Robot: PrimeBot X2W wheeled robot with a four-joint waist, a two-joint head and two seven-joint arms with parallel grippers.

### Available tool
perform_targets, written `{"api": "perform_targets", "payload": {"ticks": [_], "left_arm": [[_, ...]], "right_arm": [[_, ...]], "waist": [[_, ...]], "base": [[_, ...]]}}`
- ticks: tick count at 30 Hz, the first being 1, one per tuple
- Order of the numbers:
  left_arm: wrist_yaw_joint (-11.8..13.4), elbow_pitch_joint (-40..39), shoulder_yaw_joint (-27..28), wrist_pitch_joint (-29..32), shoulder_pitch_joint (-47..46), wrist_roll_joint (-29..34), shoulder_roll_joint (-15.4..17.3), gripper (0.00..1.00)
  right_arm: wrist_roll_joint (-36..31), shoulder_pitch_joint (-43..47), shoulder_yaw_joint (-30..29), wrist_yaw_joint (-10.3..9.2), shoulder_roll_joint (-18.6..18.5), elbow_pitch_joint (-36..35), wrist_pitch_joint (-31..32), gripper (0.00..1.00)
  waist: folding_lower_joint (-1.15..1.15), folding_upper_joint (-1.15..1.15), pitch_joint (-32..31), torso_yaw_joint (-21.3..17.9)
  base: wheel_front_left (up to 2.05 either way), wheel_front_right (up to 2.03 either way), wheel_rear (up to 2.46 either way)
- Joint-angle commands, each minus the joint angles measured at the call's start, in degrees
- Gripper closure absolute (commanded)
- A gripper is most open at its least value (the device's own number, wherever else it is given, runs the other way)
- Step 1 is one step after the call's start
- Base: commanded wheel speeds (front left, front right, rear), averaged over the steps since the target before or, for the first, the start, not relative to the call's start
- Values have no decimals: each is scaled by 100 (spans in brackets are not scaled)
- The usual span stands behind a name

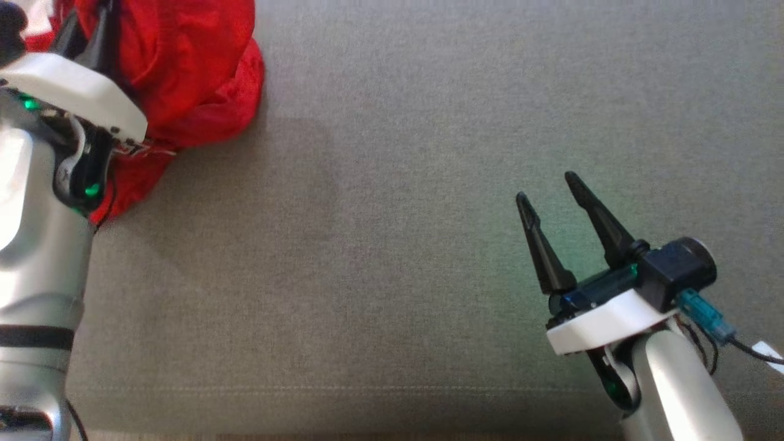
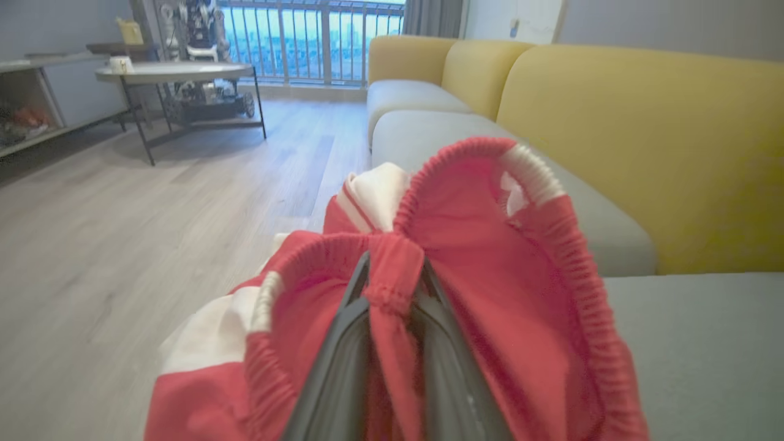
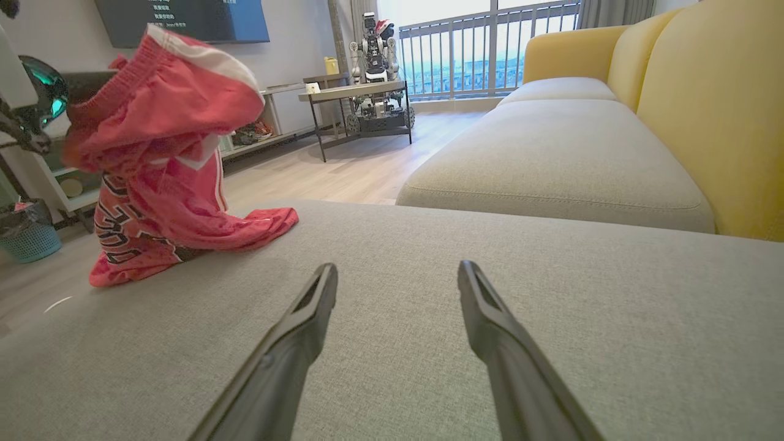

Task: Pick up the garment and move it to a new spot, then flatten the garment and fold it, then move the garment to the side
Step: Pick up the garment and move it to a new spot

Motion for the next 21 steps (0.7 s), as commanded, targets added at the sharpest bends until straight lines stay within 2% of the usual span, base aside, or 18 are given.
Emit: {"api": "perform_targets", "payload": {"ticks": [1,5,8,16,21], "left_arm": [[7,-379,153,-33,-181,-37,330,100],[7,-1142,63,158,-117,-168,329,100],[31,-1659,-16,430,-40,-222,330,100],[191,-2740,-242,1008,122,-313,231,100],[279,-3069,-437,1218,10,-255,90,100]], "right_arm": [[44,17,157,-1,8,-189,-54,0],[116,-13,213,-1,8,-278,-54,0],[221,-45,186,-1,8,-452,-54,0],[412,-72,110,-1,8,-931,-54,0],[661,-32,21,-1,8,-1099,-54,0]], "waist": [[1,0,-114,-97],[1,0,-233,-367],[1,0,-263,-710],[1,0,-74,-1961],[1,0,198,-2619]], "base": [[0,0,0],[0,0,0],[0,0,0],[0,0,0],[0,0,0]]}}
